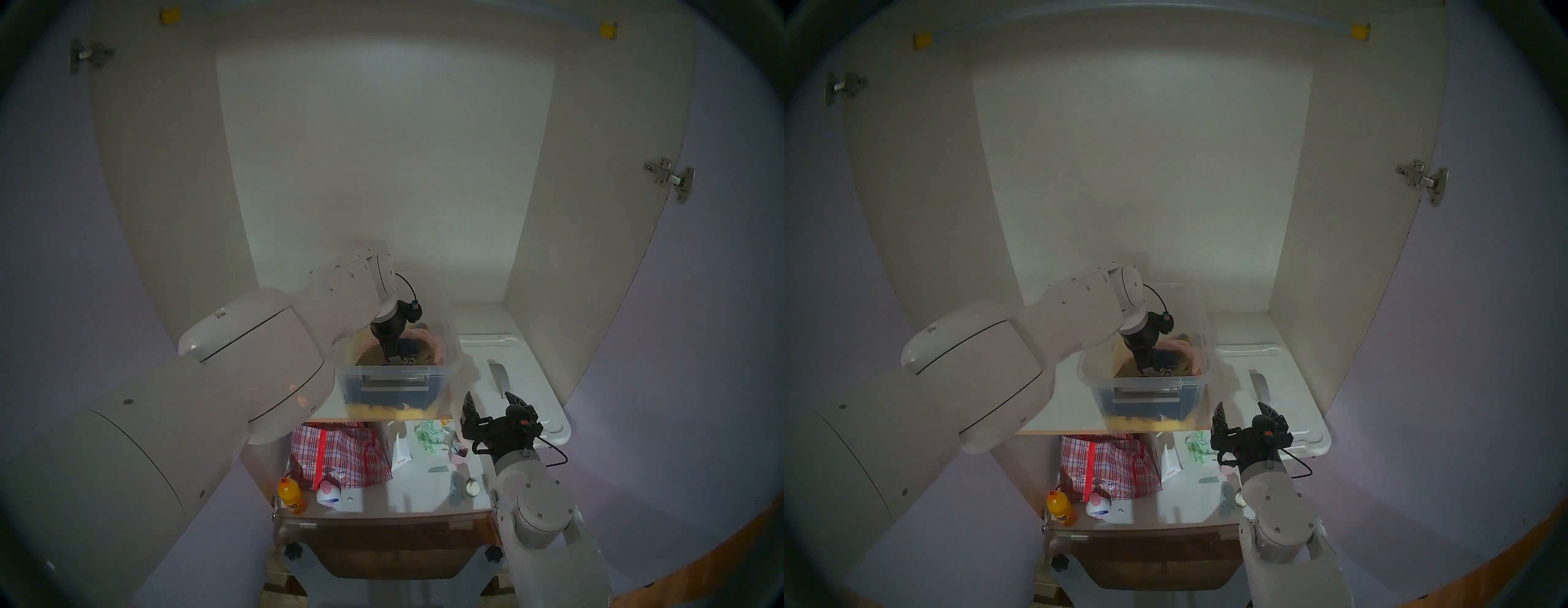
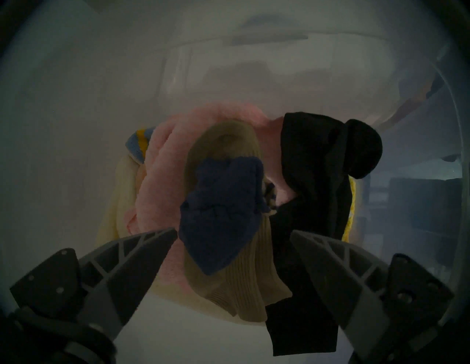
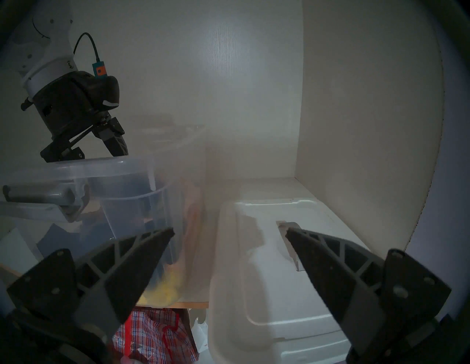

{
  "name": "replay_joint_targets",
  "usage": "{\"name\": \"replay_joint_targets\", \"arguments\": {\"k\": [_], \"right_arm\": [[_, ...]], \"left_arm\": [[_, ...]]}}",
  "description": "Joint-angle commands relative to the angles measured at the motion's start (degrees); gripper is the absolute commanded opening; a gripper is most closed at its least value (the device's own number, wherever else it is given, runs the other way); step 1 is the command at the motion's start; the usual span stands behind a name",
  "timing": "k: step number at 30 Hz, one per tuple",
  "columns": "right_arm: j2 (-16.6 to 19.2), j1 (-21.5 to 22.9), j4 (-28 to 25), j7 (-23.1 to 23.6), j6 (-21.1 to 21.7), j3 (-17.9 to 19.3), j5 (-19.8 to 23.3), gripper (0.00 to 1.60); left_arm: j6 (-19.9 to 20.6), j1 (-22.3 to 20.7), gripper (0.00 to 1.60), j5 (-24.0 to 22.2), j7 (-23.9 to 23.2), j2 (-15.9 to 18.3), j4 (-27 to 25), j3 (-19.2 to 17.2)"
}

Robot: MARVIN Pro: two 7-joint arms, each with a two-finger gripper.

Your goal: Take socks out of the storage bin, place them on top of the cabinet, and put the lid back on the bin

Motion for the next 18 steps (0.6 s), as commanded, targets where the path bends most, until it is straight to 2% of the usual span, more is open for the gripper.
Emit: {"name": "replay_joint_targets", "arguments": {"k": [1,6,7,8,9,10,11,14,18], "right_arm": [[0.0,0.6,-1.4,0.0,-0.4,0.0,0.0,1.60],[0.0,0.6,-1.3,0.0,-0.4,0.0,0.0,1.60],[0.0,0.6,-1.3,0.0,-0.4,0.0,0.0,1.60],[0.0,0.6,-1.3,0.0,-0.4,0.0,0.0,1.60],[0.0,0.6,-1.3,0.0,-0.4,0.0,0.0,1.60],[0.0,0.6,-1.3,0.0,-0.4,0.0,0.0,1.60],[0.0,0.6,-1.3,0.0,-0.4,0.0,0.0,1.60],[0.0,0.6,-1.3,0.0,-0.4,0.0,0.0,1.60],[0.0,0.6,-1.4,0.0,-0.4,0.0,0.0,1.60]], "left_arm": [[-1.5,-0.3,1.60,0.5,2.7,-1.2,-0.6,0.3],[-2.2,0.7,1.60,1.0,6.5,-1.5,-0.6,0.8],[-2.2,0.8,1.10,1.0,7.0,-1.6,-0.5,0.7],[-2.7,1.0,0.88,1.8,7.8,-1.6,-0.6,1.5],[-2.7,1.3,0.51,1.5,8.5,-1.5,-0.5,1.2],[-2.5,1.5,0.35,1.7,8.9,-1.6,-0.3,1.4],[-3.2,1.7,0.00,2.1,9.6,-1.5,-0.4,2.0],[-3.4,2.2,0.00,2.5,12.1,-1.1,-0.1,2.6],[-3.3,1.4,0.00,1.6,15.4,-0.1,0.2,1.6]]}}
